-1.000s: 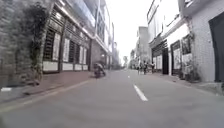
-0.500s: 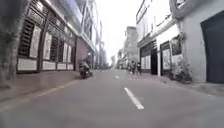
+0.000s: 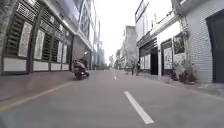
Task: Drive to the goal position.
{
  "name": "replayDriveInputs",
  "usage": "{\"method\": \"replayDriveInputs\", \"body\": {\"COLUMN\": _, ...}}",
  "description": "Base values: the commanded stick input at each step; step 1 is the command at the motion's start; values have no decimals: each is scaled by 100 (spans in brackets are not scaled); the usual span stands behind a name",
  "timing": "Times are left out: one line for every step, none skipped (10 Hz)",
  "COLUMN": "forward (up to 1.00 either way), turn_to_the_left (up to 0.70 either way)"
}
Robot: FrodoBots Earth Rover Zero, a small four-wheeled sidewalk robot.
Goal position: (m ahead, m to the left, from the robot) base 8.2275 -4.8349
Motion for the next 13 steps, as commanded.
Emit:
{"method": "replayDriveInputs", "body": {"forward": 100, "turn_to_the_left": 0}}
{"method": "replayDriveInputs", "body": {"forward": 100, "turn_to_the_left": 0}}
{"method": "replayDriveInputs", "body": {"forward": 100, "turn_to_the_left": 0}}
{"method": "replayDriveInputs", "body": {"forward": 100, "turn_to_the_left": 0}}
{"method": "replayDriveInputs", "body": {"forward": 100, "turn_to_the_left": 0}}
{"method": "replayDriveInputs", "body": {"forward": 100, "turn_to_the_left": 0}}
{"method": "replayDriveInputs", "body": {"forward": 100, "turn_to_the_left": 0}}
{"method": "replayDriveInputs", "body": {"forward": 100, "turn_to_the_left": 0}}
{"method": "replayDriveInputs", "body": {"forward": 100, "turn_to_the_left": 0}}
{"method": "replayDriveInputs", "body": {"forward": 100, "turn_to_the_left": 0}}
{"method": "replayDriveInputs", "body": {"forward": 100, "turn_to_the_left": 0}}
{"method": "replayDriveInputs", "body": {"forward": 100, "turn_to_the_left": 0}}
{"method": "replayDriveInputs", "body": {"forward": 100, "turn_to_the_left": 0}}
